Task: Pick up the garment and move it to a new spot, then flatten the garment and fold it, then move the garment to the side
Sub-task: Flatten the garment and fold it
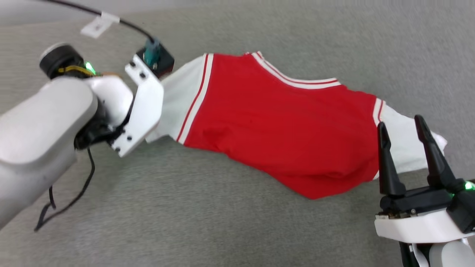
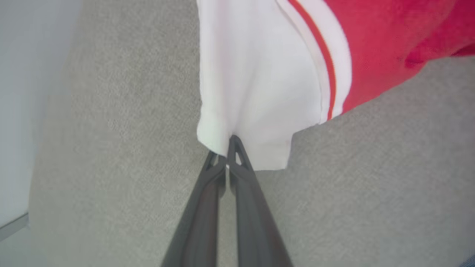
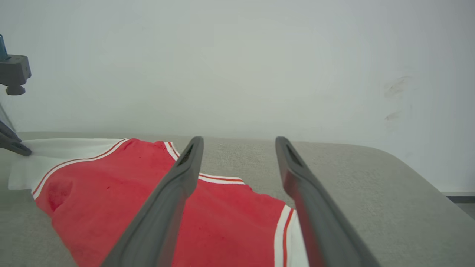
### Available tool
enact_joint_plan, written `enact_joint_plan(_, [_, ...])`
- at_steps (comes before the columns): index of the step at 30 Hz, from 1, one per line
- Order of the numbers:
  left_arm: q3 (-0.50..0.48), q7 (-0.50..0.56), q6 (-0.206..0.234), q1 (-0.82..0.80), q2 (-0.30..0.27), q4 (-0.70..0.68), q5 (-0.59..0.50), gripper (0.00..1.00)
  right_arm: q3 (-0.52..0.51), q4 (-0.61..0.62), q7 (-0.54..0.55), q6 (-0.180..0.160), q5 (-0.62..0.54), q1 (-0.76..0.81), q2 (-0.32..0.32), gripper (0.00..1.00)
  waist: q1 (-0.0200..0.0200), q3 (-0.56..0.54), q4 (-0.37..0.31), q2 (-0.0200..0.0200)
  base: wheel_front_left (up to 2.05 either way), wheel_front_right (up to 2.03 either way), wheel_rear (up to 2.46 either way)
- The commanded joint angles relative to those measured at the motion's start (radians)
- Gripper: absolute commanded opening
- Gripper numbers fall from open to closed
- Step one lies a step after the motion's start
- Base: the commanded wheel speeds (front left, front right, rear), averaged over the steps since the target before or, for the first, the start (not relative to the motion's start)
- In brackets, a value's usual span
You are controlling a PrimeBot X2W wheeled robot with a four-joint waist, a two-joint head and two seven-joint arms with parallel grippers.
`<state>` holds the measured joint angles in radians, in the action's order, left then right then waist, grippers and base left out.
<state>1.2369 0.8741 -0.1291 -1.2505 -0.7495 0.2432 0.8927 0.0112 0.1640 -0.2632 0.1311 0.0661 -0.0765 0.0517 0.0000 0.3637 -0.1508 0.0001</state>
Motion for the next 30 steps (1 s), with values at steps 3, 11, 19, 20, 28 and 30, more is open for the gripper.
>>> enact_joint_plan(3, [0.008, -0.029, 0.000, 0.059, -0.034, -0.045, 0.005, 0.00, -0.006, -0.007, -0.002, -0.001, -0.017, 0.033, -0.002, 1.00, 0.0000, -0.086, 0.074, -0.0001, 0.00, 0.00, 0.00])
enact_joint_plan(11, [0.024, -0.078, 0.047, 0.224, -0.124, -0.183, 0.030, 0.00, -0.028, -0.026, -0.002, -0.001, -0.025, 0.087, 0.001, 1.00, 0.0000, -0.151, 0.109, -0.0001, 0.00, 0.00, 0.00])
enact_joint_plan(19, [0.038, -0.111, 0.103, 0.473, -0.166, -0.255, 0.066, 0.00, -0.039, -0.053, -0.002, -0.001, -0.026, 0.110, 0.000, 1.00, 0.0000, -0.161, 0.103, -0.0001, 0.00, 0.00, 0.00])
enact_joint_plan(20, [0.039, -0.114, 0.103, 0.499, -0.163, -0.254, 0.066, 0.00, -0.040, -0.055, -0.002, -0.001, -0.026, 0.109, 0.000, 1.00, 0.0000, -0.161, 0.101, -0.0001, 0.00, 0.00, 0.00])
enact_joint_plan(28, [0.019, -0.201, 0.108, 0.558, -0.152, -0.204, 0.059, 1.00, -0.053, -0.068, -0.002, -0.001, -0.031, 0.120, -0.001, 1.00, 0.0000, -0.179, 0.108, -0.0001, 0.00, 0.00, 0.00])
enact_joint_plan(30, [0.002, -0.207, 0.107, 0.540, -0.171, -0.215, 0.070, 1.00, -0.057, -0.071, -0.002, -0.001, -0.029, 0.125, -0.001, 1.00, 0.0000, -0.188, 0.114, -0.0001, 0.00, 0.00, 0.00])
